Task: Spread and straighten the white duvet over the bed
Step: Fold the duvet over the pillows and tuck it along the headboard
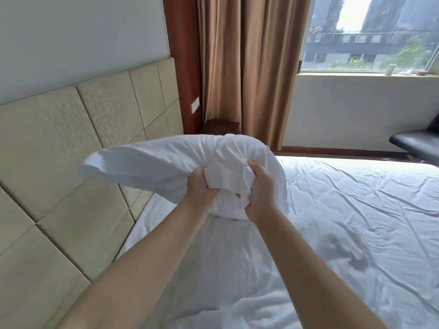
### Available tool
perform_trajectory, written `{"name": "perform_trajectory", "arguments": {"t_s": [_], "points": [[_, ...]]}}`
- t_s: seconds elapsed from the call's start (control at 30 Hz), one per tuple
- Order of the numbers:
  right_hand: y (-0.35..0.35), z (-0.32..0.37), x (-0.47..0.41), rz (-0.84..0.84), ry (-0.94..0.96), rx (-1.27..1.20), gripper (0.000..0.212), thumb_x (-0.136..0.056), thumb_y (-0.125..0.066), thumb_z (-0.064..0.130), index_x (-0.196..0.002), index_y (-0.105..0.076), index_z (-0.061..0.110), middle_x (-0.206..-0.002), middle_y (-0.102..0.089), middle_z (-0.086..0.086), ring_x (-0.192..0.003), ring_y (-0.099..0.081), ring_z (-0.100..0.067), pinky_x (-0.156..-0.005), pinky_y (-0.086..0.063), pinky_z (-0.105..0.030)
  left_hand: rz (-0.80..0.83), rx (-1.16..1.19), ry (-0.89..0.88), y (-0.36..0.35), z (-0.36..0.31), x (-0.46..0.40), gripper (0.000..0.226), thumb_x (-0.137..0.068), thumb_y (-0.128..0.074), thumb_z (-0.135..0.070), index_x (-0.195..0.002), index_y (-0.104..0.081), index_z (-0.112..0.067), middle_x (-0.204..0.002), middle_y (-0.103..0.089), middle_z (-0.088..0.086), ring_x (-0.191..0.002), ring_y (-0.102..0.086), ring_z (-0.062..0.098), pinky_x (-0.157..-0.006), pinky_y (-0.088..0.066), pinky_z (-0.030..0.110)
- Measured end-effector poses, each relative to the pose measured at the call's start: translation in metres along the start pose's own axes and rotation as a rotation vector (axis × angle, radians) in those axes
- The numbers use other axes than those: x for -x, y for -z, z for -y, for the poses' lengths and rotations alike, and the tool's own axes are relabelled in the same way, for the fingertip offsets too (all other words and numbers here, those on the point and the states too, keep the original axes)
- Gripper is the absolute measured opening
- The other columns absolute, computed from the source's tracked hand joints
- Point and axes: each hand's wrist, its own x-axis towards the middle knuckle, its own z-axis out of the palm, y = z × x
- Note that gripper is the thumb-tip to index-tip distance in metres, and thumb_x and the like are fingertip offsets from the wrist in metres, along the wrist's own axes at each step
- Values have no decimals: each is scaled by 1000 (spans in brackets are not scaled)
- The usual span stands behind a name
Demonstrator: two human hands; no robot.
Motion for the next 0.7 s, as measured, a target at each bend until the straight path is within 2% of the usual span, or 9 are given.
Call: {"name": "perform_trajectory", "arguments": {"t_s": [0.1,0.17,0.23,0.3,0.4,0.47,0.53,0.6,0.7], "points": [[39,-45,19,-225,-121,113,15,-80,-51,38,-78,-50,23,-68,-44,6,-54,-42,-9,-41,-33,-20,-116,299,335,-16,39,27,19,-92,-46,-8,-110,-55,-7,-98,-60,9,-100,-56,26,-80,-48,29],[73,-78,30,-304,-176,267,39,-73,-51,44,-107,-52,23,-95,-53,3,-72,-52,-14,-56,-41,-23,-224,478,565,-22,73,44,41,-89,-40,-2,-129,-46,-2,-125,-57,15,-111,-58,34,-94,-50,43],[103,-97,42,-323,-246,465,57,-77,-46,39,-128,-50,13,-122,-57,-8,-101,-59,-24,-83,-47,-31,-309,371,605,-24,110,59,38,-87,-38,2,-122,-52,3,-115,-61,18,-92,-65,32,-75,-58,45],[131,-107,49,-313,-386,619,53,-88,-43,27,-137,-45,8,-136,-50,-16,-122,-49,-31,-97,-40,-32,-348,191,623,-24,141,83,30,-89,-40,2,-112,-58,6,-98,-62,17,-80,-64,27,-64,-56,40],[151,-102,53,-501,-474,877,60,-80,-54,14,-138,-40,10,-136,-42,-18,-125,-44,-33,-103,-37,-35,-337,-28,672,-23,170,126,26,-88,-45,1,-109,-61,4,-106,-65,17,-93,-65,30,-78,-55,42],[152,-89,56,-534,-331,1087,65,-82,-52,21,-143,-30,22,-144,-31,-14,-131,-35,-32,-107,-27,-41,-295,-157,708,-20,177,144,28,-86,-48,-1,-110,-62,5,-111,-65,18,-99,-66,31,-81,-55,40],[148,-81,55,-407,-69,1283,61,-90,-46,30,-147,-25,31,-154,-16,-8,-140,-20,-27,-113,-15,-42,-222,-269,731,-15,183,150,28,-84,-50,-3,-109,-63,3,-111,-67,16,-99,-66,30,-83,-55,37],[141,-83,49,-105,83,1474,54,-94,-40,36,-147,-28,37,-158,-10,-3,-145,-10,-22,-116,-9,-41,-144,-307,743,-9,179,151,25,-85,-51,-2,-109,-60,1,-110,-65,10,-101,-64,30,-84,-54,36],[135,-102,42,246,30,1691,40,-92,-44,37,-132,-46,38,-145,-34,2,-137,-27,-23,-109,-26,-41,-24,-383,842,2,161,153,14,-90,-47,-1,-100,-55,-8,-90,-65,9,-82,-67,24,-56,-53,26]]}}
